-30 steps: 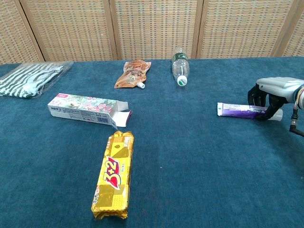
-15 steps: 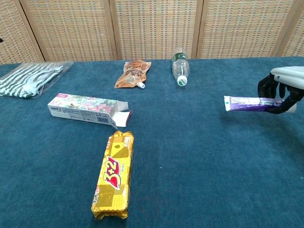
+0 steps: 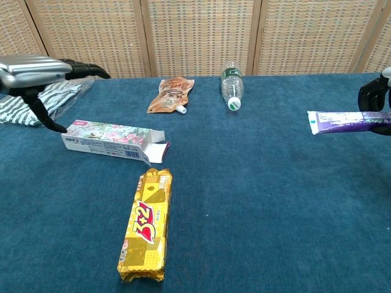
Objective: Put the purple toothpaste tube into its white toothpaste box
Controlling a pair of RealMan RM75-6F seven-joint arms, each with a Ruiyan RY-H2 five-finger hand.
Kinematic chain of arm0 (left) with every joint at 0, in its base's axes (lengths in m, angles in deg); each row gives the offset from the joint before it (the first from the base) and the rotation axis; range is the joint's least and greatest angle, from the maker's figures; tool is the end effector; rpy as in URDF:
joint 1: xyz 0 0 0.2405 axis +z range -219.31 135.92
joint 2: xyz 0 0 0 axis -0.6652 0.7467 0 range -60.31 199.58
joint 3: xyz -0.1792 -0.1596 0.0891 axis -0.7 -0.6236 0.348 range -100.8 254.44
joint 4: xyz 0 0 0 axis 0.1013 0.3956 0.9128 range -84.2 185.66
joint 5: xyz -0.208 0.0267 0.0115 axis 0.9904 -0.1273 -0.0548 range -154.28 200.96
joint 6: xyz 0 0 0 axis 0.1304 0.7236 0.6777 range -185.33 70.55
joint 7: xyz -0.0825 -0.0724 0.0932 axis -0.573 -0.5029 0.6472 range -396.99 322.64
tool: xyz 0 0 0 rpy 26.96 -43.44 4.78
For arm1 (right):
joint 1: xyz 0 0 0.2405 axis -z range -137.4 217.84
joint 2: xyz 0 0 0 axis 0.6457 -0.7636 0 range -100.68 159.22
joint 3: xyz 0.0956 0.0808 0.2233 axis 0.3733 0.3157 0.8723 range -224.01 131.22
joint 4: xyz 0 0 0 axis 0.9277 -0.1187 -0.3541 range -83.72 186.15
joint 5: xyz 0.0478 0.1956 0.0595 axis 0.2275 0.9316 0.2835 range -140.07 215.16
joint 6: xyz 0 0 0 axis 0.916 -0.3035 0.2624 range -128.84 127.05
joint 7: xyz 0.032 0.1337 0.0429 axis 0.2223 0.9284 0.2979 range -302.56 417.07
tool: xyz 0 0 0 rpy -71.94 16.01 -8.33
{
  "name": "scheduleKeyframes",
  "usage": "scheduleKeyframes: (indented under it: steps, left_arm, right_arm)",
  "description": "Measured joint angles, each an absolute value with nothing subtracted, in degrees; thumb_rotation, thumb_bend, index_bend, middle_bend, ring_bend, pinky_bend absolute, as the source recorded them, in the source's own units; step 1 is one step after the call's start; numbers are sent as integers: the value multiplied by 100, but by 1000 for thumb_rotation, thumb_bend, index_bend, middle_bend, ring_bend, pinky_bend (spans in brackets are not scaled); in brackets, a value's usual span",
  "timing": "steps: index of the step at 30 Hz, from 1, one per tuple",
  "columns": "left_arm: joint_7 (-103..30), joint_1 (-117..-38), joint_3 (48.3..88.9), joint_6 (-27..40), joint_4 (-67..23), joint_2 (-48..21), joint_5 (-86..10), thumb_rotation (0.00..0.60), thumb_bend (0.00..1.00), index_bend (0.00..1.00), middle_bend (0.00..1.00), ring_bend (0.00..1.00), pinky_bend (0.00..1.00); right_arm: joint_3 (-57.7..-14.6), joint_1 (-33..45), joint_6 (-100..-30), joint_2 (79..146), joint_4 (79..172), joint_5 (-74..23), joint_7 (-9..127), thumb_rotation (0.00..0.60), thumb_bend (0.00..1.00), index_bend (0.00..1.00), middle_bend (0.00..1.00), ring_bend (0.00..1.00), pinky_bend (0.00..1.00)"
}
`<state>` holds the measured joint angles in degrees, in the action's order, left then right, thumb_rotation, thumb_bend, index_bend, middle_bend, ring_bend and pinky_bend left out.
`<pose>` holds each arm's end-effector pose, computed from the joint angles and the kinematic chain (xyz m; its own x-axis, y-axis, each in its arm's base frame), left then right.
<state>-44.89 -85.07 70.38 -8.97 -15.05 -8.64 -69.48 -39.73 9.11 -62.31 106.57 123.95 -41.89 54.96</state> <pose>-0.2123 0.3911 0.0556 0.6642 0.1686 0.7283 0.6807 -0.5392 -0.4959 -0.2678 -0.3411 0.0826 0.5426 -0.1106 0.8327 -0.8240 -0.2625 0.5021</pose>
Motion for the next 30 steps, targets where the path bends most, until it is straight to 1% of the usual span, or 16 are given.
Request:
scheduleKeyframes:
  steps: [6, 9, 13, 17, 19, 22, 24, 27, 30]
  left_arm:
    - [-5201, -8997, 7336, -1085, -439, -1651, -7358, 600, 150, 0, 0, 0, 0]
    - [-5370, -9171, 7450, -1277, -82, -1944, -7405, 600, 150, 0, 0, 0, 0]
    - [-5565, -9329, 7542, -1584, 199, -2157, -7365, 600, 150, 4, 0, 0, 3]
    - [-5726, -9443, 7613, -1743, 490, -2340, -7298, 600, 150, 45, 15, 6, 63]
    - [-5745, -9470, 7642, -1769, 610, -2405, -7287, 600, 150, 71, 52, 32, 107]
    - [-5793, -9505, 7689, -1794, 840, -2532, -7263, 600, 151, 129, 149, 113, 177]
    - [-5837, -9523, 7716, -1793, 994, -2609, -7243, 600, 157, 193, 238, 191, 246]
    - [-5898, -9545, 7751, -1749, 1175, -2691, -7227, 600, 208, 287, 354, 301, 326]
    - [-5982, -9559, 7774, -1619, 1272, -2733, -7231, 600, 238, 347, 397, 345, 352]
  right_arm:
    - [-3911, 965, -6280, 10484, 12545, -4077, 5361, 600, 498, 559, 600, 448, 439]
    - [-3899, 981, -6272, 10435, 12575, -4041, 5346, 600, 498, 559, 600, 448, 439]
    - [-3902, 1014, -6288, 10394, 12602, -4031, 5357, 600, 503, 559, 600, 448, 439]
    - [-3912, 1057, -6375, 10368, 12589, -4048, 5285, 600, 514, 559, 600, 448, 439]
    - [-3912, 1081, -6391, 10363, 12600, -4033, 5286, 600, 516, 559, 600, 448, 439]
    - [-3918, 1117, -6414, 10341, 12646, -4024, 5315, 600, 523, 559, 600, 448, 439]
    - [-3924, 1139, -6447, 10317, 12678, -4039, 5315, 600, 553, 559, 601, 448, 439]
    - [-3929, 1170, -6495, 10271, 12737, -4057, 5312, 600, 597, 559, 602, 448, 439]
    - [-3935, 1201, -6531, 10225, 12798, -4069, 5292, 600, 604, 559, 602, 448, 439]
